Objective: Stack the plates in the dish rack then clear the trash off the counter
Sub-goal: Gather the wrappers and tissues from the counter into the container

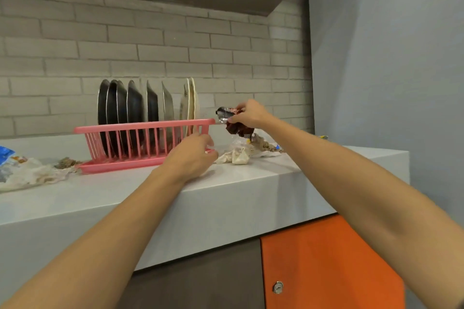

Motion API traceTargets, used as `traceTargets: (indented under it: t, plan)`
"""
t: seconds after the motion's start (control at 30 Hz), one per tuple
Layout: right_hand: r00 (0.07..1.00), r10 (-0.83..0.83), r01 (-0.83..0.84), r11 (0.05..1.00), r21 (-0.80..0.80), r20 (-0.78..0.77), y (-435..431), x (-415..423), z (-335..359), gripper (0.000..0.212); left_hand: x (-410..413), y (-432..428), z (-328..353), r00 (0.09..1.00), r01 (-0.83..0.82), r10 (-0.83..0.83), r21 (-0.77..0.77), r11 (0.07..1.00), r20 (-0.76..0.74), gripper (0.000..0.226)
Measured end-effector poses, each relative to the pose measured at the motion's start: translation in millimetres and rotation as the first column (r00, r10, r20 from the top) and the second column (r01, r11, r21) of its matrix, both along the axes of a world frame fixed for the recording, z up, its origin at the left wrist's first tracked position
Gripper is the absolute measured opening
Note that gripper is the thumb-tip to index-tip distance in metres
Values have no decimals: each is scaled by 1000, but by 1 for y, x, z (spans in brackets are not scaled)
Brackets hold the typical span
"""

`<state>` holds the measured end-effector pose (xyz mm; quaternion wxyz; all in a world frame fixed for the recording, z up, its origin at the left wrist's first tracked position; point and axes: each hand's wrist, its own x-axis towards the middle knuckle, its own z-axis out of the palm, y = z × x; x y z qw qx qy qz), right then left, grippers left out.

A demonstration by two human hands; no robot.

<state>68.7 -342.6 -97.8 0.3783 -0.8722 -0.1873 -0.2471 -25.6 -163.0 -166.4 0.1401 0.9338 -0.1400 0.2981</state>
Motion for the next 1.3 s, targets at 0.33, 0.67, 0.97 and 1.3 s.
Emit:
traceTargets:
  t: [0.33, 0.67, 0.97, 1.3]
  plan:
    - [973, 171, -224, 864, 450, 156, -17, -67, 10, 33, 20, -4, 4, 996, 20, -18, 14, 1000, -87, 53]
    - [971, 188, -225, 925, 307, 145, -62, -112, -40, 28, 48, -47, 12, 881, -4, -58, -130, 991, -470, 42]
    - [960, 252, -278, 910, 306, 124, -46, -116, -64, 16, 48, -28, 7, 967, -29, -29, -221, 975, -252, 15]
    - [947, 301, -321, 880, 349, 110, -49, -116, -65, 24, 40, -8, 12, 991, -120, 130, -234, 965, 28, 53]
